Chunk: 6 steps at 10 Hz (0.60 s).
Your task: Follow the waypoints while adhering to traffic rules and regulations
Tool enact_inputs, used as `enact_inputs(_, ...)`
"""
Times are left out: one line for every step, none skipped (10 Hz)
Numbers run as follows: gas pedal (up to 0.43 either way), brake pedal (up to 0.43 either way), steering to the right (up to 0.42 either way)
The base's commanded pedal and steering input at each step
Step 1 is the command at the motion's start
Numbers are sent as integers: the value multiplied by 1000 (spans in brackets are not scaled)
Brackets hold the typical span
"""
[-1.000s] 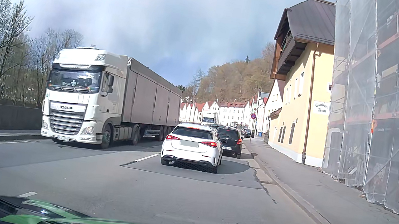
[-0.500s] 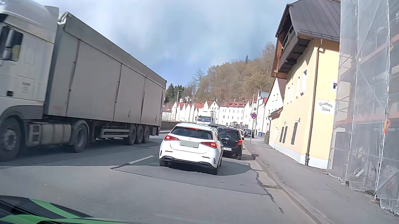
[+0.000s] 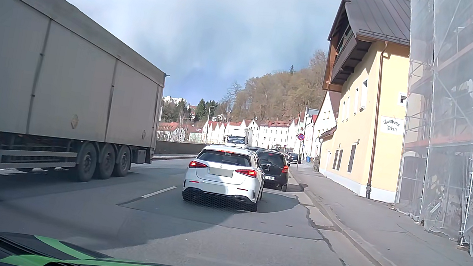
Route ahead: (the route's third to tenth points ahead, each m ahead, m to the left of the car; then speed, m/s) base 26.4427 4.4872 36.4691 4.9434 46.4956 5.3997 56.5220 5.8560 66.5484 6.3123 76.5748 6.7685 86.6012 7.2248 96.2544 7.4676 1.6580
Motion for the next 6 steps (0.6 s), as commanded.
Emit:
enact_inputs(0, 152, 17)
enact_inputs(0, 152, 18)
enact_inputs(0, 152, 18)
enact_inputs(0, 152, 17)
enact_inputs(0, 152, 16)
enact_inputs(0, 152, 16)
